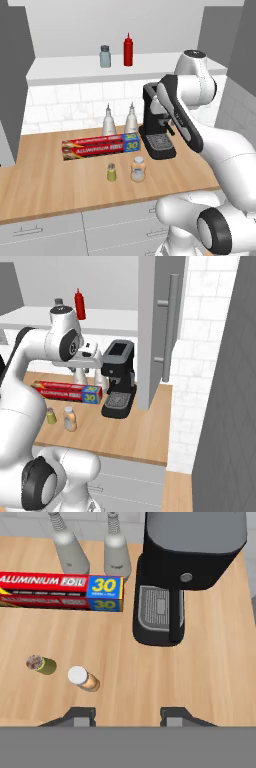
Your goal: Put the shaker and condiment bottle from the counter next to their counterparts in the cabinet.
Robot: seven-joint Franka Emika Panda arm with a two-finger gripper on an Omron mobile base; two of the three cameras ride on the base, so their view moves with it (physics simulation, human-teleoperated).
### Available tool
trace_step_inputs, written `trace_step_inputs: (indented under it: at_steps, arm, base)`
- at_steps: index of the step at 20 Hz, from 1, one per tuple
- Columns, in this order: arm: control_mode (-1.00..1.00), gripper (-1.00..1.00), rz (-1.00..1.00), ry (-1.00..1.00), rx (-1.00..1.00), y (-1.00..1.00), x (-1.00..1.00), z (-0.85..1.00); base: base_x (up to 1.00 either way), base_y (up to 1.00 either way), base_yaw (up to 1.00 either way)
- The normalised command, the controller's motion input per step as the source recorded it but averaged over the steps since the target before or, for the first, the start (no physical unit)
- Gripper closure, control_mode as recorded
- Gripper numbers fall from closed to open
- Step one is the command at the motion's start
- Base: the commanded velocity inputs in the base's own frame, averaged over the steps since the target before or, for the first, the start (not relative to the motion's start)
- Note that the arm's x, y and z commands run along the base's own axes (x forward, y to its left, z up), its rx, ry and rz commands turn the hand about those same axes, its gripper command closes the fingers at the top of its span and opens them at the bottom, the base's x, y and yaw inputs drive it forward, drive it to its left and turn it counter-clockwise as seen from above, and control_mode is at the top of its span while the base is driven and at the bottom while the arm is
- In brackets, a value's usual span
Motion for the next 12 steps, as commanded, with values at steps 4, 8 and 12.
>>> trace_step_inputs:
  at_steps: [4, 8, 12]
  arm:
    - [-1.00, -1.00, 0.00, -0.07, -0.03, 0.07, -0.20, 0.00]
    - [-1.00, -1.00, -0.02, -0.20, -0.18, 0.38, -0.34, 0.00]
    - [-1.00, -1.00, -0.15, -0.07, -0.19, 0.48, -0.06, -0.23]
  base:
    - [0.00, 0.00, 0.00]
    - [0.00, 0.00, 0.00]
    - [0.00, 0.00, 0.00]
